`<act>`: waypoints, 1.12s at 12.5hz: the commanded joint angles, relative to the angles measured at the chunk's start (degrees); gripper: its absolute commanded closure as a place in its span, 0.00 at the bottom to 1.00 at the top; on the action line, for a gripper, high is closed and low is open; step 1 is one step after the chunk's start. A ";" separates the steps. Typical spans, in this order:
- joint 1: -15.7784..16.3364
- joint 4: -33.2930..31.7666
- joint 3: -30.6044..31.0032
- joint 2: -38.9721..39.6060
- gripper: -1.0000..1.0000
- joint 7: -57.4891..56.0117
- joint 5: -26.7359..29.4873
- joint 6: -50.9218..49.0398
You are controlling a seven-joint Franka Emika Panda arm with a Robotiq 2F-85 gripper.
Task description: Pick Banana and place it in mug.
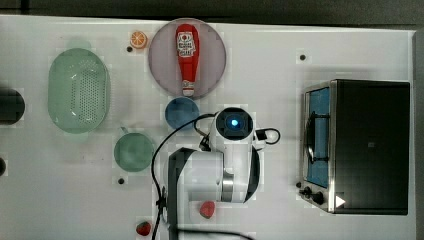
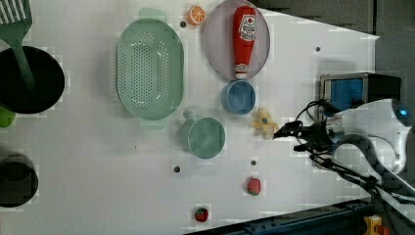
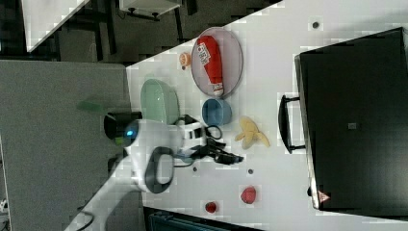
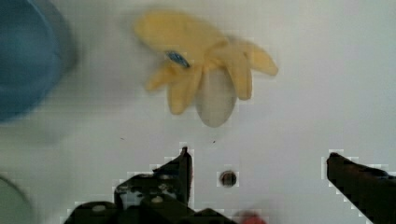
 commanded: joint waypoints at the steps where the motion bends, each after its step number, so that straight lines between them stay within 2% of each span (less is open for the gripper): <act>1: 0.60 2.02 -0.59 2.17 0.00 -20.13 0.21 9.62; 4: 0.61 1.84 -0.59 8.27 0.00 -22.92 0.21 17.62; 9: 0.75 1.16 -0.49 12.54 0.00 -22.90 0.22 22.34; 10: 0.78 0.84 -0.50 12.99 0.04 -22.92 0.22 22.69; 14: 0.83 0.49 -0.51 12.39 0.52 -22.91 0.23 22.73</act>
